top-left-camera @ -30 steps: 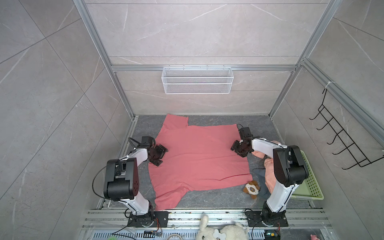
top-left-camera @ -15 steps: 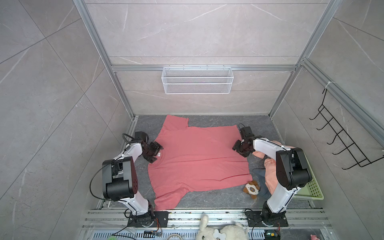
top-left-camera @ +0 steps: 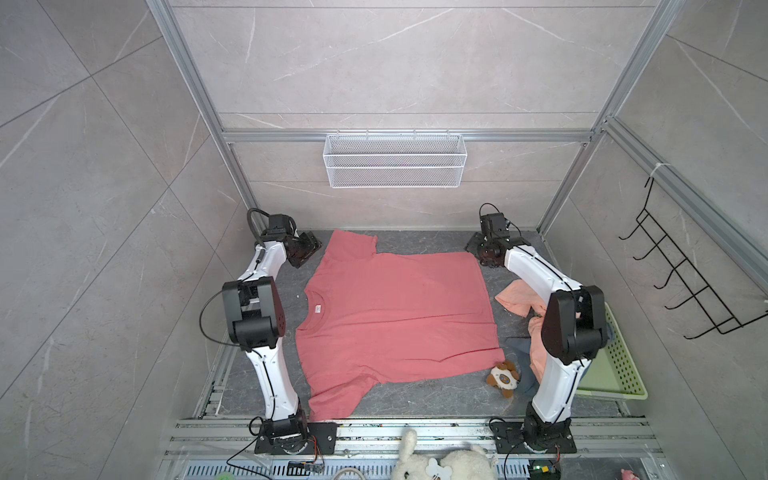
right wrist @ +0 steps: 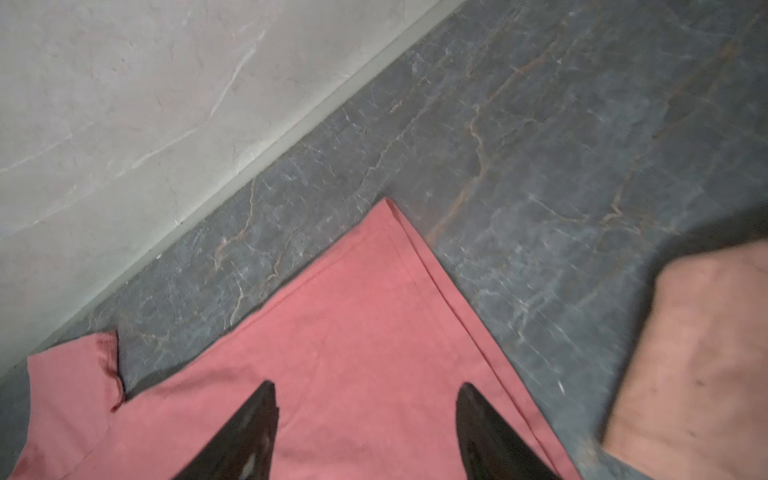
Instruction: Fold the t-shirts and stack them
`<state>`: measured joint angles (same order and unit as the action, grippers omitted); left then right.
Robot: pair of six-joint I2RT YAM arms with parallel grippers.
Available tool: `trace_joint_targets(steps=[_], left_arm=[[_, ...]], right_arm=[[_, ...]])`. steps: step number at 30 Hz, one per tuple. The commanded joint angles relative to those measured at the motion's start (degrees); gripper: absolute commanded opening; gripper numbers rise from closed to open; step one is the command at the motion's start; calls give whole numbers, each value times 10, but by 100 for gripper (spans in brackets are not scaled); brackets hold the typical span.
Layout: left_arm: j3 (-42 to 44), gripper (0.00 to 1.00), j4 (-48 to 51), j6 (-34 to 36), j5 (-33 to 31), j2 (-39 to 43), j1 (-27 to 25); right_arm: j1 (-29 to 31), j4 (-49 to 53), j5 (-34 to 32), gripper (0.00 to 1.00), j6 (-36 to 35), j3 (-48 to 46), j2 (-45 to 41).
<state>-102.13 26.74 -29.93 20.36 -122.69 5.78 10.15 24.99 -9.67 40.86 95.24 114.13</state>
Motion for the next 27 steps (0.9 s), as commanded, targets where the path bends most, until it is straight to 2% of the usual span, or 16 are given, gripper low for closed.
trace_joint_targets(steps=[1,5,12,18,24,27], left_arm=[[-72,76,-17,13,-32,-51,-18],[-164,76,-18,-11,-42,-146,-20],[-272,74,-21,-40,-60,-248,-26],[-301,74,-36,-59,-70,-289,-44],[-347,70,-34,-85,-39,-327,-58],[-362,69,-19,-79,-46,-335,-71]], right_arm=[[-9,22,-9,69,-11,53,62],[-20,28,8,69,-7,111,116],[-29,46,17,68,-5,186,184],[-30,81,23,68,-8,268,254],[-31,141,22,69,-15,391,327],[-31,184,14,69,-18,462,378]])
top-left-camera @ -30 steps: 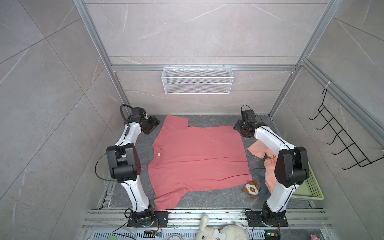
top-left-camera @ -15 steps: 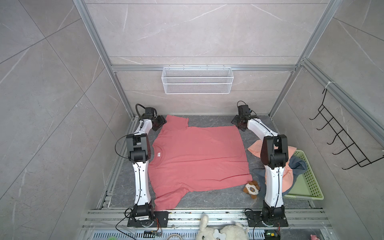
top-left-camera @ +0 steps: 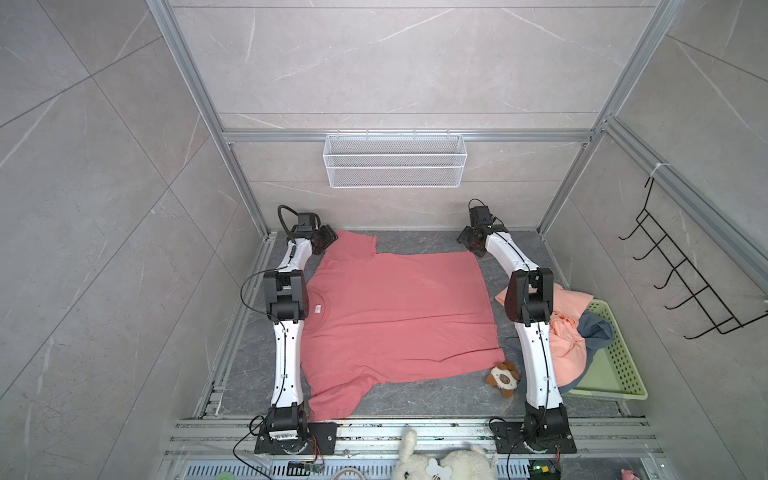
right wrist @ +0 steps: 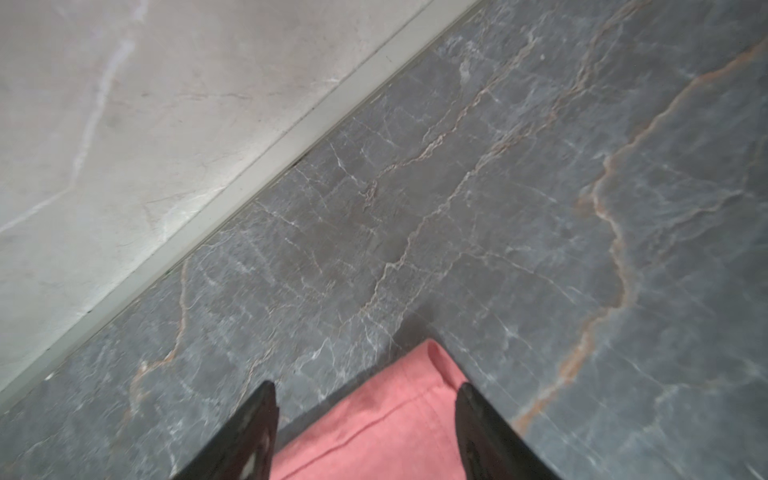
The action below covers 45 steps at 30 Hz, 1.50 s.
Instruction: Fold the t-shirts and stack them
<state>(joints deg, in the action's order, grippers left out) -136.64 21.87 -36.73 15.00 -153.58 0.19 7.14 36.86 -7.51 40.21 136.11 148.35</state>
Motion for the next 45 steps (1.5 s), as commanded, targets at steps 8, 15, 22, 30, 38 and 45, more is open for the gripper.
trace_joint_targets(steps=[8,15,22,30,38,45], left_arm=[[-22,51,83,2,-83,-26,-33],[-25,34,112,1,-173,-20,-44],[-25,12,103,-2,-167,-17,-47],[-23,0,90,3,-157,-6,-47],[-13,0,67,28,-134,40,-47],[32,0,-12,81,-122,136,-46]], right_arm=[[-3,137,-37,69,-18,153,90],[-9,145,4,69,-27,141,101],[-9,121,5,68,-40,146,111],[-8,147,14,26,-18,162,129],[-9,123,-4,0,-32,158,84],[-8,114,-6,0,-65,152,36]])
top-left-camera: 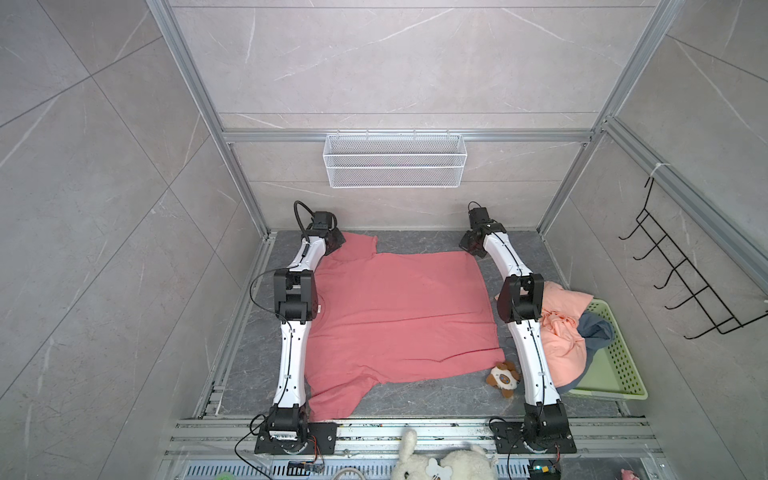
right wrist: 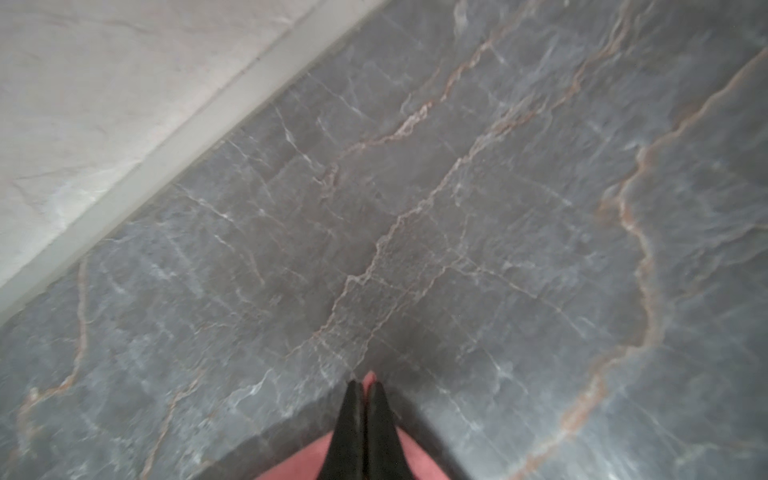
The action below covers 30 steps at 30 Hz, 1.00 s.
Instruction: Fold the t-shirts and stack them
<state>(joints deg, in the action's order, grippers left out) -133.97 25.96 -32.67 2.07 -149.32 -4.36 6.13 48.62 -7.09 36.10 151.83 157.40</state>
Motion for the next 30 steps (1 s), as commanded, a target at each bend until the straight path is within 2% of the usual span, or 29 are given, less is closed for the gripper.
trace_joint_targets(steps=[1,4,7,13,18,30], left_arm=[[19,0,-60,48,1,111,0],[72,0,-73,71,-28,169,2],[143,0,-97,84,-31,225,5],[234,0,-88,115,-28,289,5],[323,0,-88,131,-49,349,5],[494,0,-85,96,-55,455,6]], right_arm=[[1,1,-12,0,-28,-11,-61],[2,-8,-24,0,-36,-60,-92],[2,-49,-23,0,-44,-134,-141],[3,-70,-14,0,-65,-212,-193],[2,-88,-13,0,-80,-288,-240],[1,-143,-2,0,-88,-462,-342]])
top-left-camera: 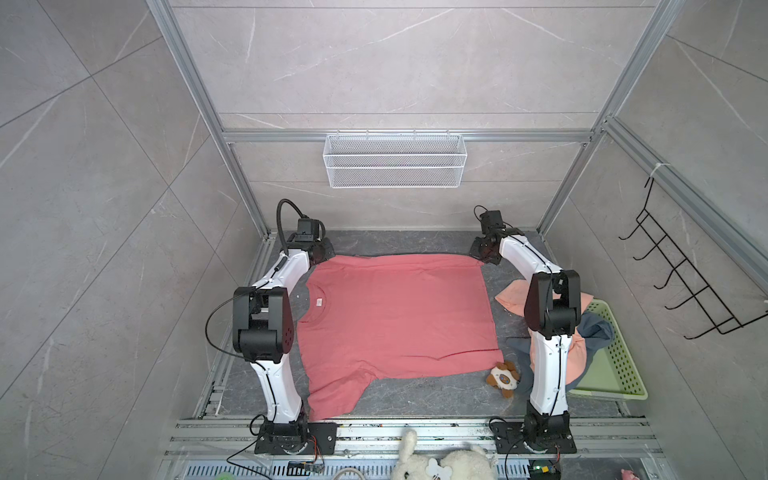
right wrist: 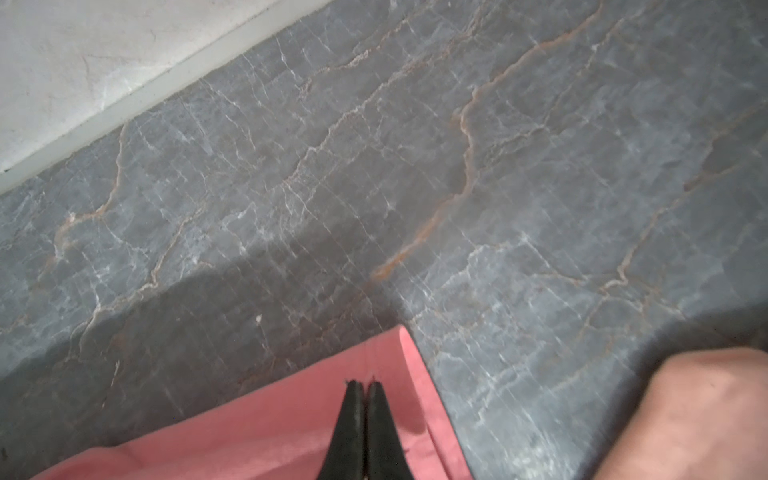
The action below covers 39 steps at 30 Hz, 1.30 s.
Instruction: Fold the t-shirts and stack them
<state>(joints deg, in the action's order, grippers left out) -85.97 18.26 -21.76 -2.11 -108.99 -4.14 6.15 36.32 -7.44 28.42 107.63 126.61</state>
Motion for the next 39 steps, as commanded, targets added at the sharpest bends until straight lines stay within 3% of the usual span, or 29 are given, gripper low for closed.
trace_joint_targets(steps=[1,16,24,39], left_arm=[[25,0,-5,-17,-14,58,4],[131,0,0,-73,-39,120,3],[139,0,3,-90,-33,119,1],[189,0,17,-128,-47,138,2]], right_arm=[[2,-20,3,0,-10,-25,-35],[2,-20,0,0,-9,-54,-22],[1,-11,-8,0,-11,-38,-4],[1,-36,-8,0,5,-98,-26]])
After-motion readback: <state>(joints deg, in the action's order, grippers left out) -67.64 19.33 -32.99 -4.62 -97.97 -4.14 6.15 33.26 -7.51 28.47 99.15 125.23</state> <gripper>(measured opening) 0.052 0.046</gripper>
